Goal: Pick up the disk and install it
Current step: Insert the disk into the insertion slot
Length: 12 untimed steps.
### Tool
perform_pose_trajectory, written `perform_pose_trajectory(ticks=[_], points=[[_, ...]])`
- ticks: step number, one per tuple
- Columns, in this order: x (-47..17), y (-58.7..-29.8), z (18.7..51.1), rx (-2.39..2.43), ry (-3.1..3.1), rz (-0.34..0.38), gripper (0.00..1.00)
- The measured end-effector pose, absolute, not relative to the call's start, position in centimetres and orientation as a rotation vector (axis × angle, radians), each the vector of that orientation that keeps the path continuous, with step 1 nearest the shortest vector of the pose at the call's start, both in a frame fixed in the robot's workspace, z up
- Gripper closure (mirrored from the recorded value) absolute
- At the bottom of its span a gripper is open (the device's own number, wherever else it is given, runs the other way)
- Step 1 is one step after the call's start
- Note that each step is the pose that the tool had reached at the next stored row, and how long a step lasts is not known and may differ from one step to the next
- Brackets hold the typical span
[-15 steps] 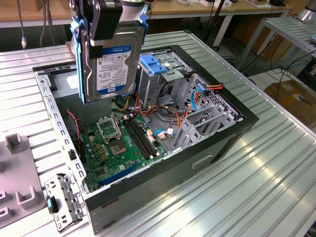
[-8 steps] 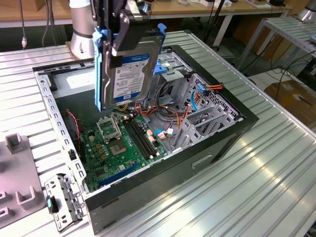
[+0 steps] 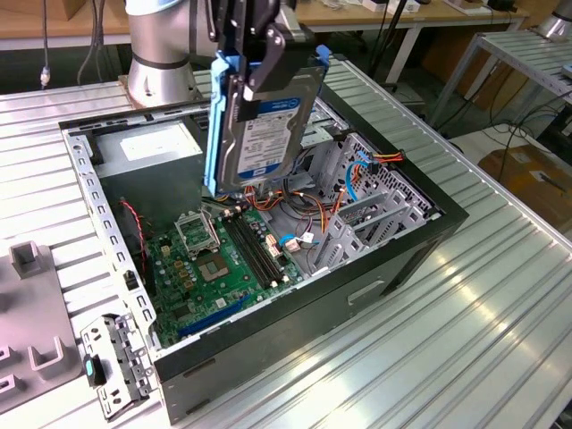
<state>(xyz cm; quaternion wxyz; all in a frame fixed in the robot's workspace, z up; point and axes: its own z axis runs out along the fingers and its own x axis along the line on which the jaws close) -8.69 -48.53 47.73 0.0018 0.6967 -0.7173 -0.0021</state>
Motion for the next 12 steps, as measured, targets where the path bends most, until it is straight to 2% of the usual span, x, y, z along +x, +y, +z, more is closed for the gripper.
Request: perform_pose_trajectory(ticks=[6, 12], points=[[-7.2, -48.8, 47.5, 2.199, -2.237, -0.005, 0.63], [-6.9, -50.8, 47.5, 2.199, -2.237, -0.005, 0.63]])
